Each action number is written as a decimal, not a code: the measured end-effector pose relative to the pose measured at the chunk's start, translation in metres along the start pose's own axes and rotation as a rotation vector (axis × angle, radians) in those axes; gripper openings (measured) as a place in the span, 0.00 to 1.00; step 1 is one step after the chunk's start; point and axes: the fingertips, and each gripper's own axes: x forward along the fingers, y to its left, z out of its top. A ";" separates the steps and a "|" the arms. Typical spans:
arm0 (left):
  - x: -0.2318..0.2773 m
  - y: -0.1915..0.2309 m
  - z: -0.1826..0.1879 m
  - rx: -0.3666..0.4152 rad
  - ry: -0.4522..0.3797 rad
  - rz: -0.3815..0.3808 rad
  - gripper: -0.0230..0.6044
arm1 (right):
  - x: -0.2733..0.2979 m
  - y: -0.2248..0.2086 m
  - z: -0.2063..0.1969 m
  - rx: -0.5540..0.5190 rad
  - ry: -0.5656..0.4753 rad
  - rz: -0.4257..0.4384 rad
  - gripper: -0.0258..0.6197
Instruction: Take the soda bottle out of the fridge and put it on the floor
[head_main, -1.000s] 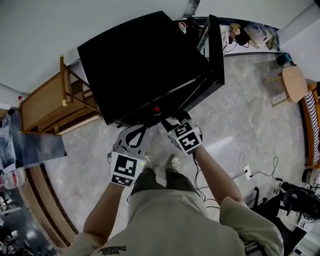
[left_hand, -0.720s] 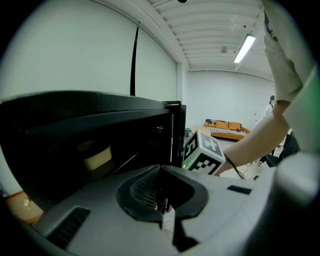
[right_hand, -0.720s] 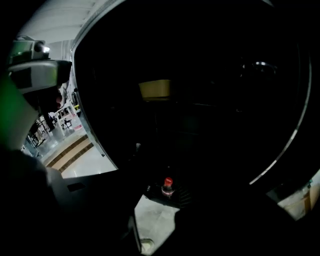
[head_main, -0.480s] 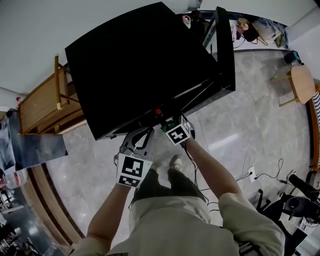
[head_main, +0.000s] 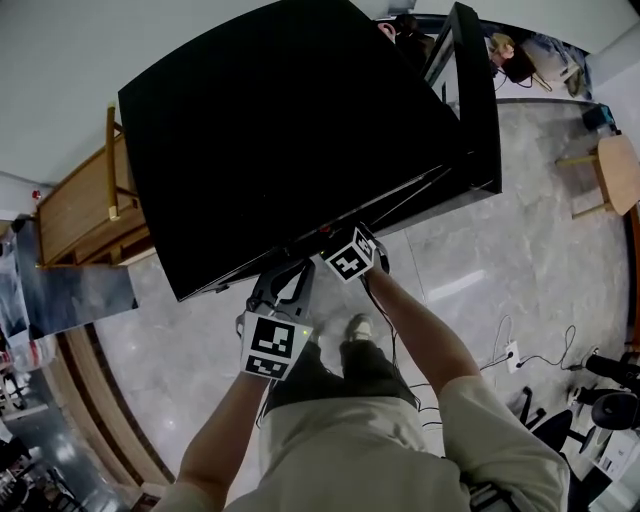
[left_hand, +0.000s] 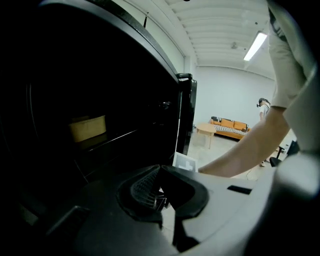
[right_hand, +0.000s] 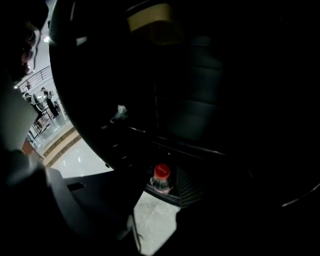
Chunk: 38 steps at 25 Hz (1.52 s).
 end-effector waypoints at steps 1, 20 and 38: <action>0.002 0.002 -0.002 -0.002 -0.001 0.003 0.05 | 0.007 -0.002 -0.002 -0.005 0.006 0.003 0.29; 0.010 0.021 -0.033 -0.025 0.034 -0.002 0.05 | 0.058 -0.002 -0.009 -0.049 0.085 -0.030 0.24; -0.011 -0.008 0.002 0.067 0.082 -0.106 0.05 | -0.063 0.010 -0.014 0.033 0.080 -0.036 0.21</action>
